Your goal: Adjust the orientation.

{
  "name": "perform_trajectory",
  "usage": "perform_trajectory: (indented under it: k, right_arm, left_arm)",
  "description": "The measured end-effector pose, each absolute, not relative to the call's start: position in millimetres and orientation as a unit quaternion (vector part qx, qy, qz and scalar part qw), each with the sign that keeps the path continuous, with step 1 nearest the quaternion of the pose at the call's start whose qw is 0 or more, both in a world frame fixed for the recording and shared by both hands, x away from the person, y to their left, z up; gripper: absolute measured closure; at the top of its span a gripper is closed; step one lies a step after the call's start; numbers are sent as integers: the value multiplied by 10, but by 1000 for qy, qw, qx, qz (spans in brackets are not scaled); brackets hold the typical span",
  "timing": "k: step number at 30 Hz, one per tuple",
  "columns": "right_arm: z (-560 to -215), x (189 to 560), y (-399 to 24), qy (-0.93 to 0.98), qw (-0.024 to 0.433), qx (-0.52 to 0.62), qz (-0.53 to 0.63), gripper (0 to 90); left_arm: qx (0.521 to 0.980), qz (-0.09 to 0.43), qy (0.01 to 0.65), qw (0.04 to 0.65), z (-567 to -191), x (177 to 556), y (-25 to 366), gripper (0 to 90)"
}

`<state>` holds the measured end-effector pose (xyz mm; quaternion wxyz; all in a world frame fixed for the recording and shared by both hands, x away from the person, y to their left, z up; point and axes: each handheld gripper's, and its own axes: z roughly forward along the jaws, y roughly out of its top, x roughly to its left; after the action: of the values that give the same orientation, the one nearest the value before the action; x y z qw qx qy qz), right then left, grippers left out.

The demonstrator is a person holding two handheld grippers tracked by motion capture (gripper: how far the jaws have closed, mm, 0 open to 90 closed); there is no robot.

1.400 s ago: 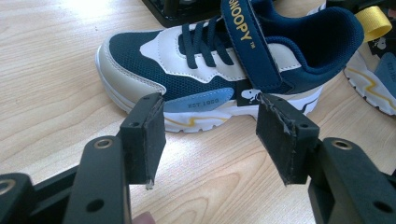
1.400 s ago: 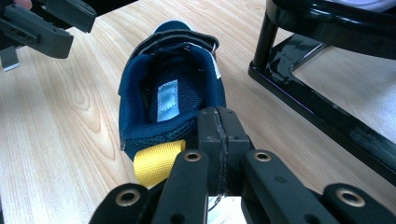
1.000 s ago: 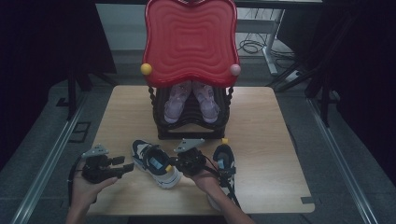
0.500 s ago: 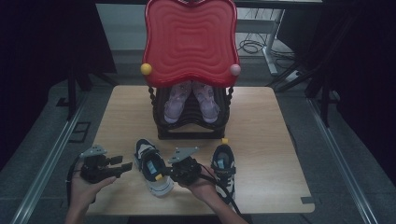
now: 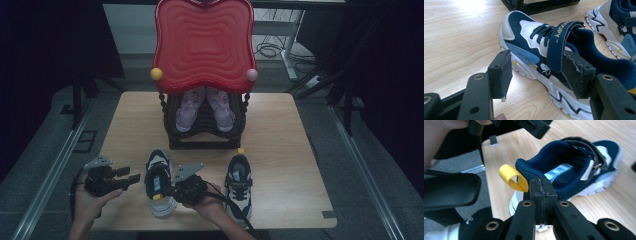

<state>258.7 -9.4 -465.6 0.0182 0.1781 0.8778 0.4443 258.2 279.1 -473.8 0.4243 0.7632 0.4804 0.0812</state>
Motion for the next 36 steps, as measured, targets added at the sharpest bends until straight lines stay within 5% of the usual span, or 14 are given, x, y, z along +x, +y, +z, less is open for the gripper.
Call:
perform_trajectory:
  k: [36]
  right_arm:
    - [-4789, 2561, 396, 859, -19, 146, 490, 892]
  left_arm:
    - [747, 97, 492, 436, -4706, 2541, 2925, 417]
